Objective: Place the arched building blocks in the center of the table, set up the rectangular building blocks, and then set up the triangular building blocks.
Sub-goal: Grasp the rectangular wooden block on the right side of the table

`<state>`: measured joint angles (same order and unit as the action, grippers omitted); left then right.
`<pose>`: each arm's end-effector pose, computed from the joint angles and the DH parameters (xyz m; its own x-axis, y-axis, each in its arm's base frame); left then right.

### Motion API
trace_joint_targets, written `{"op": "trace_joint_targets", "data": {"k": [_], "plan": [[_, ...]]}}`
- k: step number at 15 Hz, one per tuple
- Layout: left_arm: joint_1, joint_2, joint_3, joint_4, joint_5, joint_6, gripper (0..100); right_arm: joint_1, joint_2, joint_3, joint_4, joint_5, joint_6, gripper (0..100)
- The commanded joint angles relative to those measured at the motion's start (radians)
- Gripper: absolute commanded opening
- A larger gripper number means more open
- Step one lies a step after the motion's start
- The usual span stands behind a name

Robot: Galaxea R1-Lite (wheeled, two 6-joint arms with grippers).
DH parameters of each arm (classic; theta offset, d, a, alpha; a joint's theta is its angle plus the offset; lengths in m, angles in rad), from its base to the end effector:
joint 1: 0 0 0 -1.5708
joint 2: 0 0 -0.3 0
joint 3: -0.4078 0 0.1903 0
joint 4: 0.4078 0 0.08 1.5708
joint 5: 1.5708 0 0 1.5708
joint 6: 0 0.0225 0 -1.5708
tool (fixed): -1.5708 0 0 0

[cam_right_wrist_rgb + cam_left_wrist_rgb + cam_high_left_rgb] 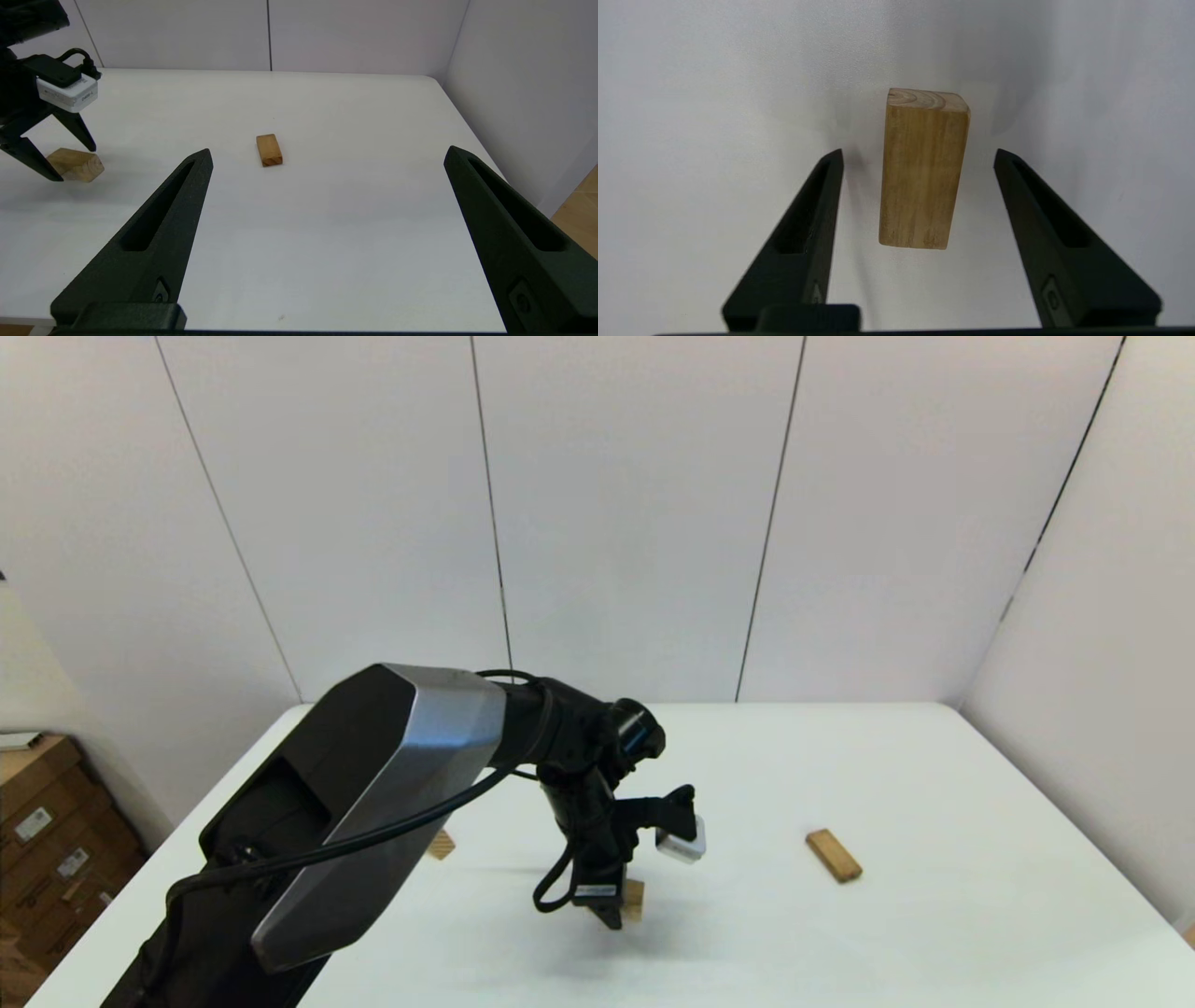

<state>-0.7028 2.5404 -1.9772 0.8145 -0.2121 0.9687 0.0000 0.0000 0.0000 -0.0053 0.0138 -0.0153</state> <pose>0.3441 -0.2977 0.0401 0.0071 -0.2819 -0.9594 0.9925 -0.1151 0.0411 -0.0228 0.0003 0.0760 0.9999 0.0138 0.0053 -0.0137 0.9998 -0.0154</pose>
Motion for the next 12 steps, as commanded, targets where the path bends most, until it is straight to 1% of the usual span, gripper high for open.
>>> {"op": "trace_joint_targets", "data": {"k": [1, 4, 5, 9, 12], "plan": [[0.019, -0.045, 0.000, 0.008, -0.003, -0.016, 100, 0.000, -0.002, 0.000, -0.001, 0.002, 0.000, 100], [0.069, -0.129, 0.000, 0.014, -0.003, -0.047, 100, 0.000, -0.002, 0.002, -0.001, 0.002, 0.000, 100], [0.092, -0.170, 0.000, 0.034, -0.003, -0.056, 100, 0.000, -0.002, 0.000, -0.001, 0.000, 0.000, 100], [0.177, -0.350, 0.003, 0.152, -0.010, -0.113, 100, 0.000, -0.002, 0.000, -0.001, 0.000, 0.000, 100], [0.256, -0.536, 0.017, 0.255, -0.010, -0.205, 100, 0.000, -0.002, 0.000, 0.001, 0.000, 0.000, 100]]}}
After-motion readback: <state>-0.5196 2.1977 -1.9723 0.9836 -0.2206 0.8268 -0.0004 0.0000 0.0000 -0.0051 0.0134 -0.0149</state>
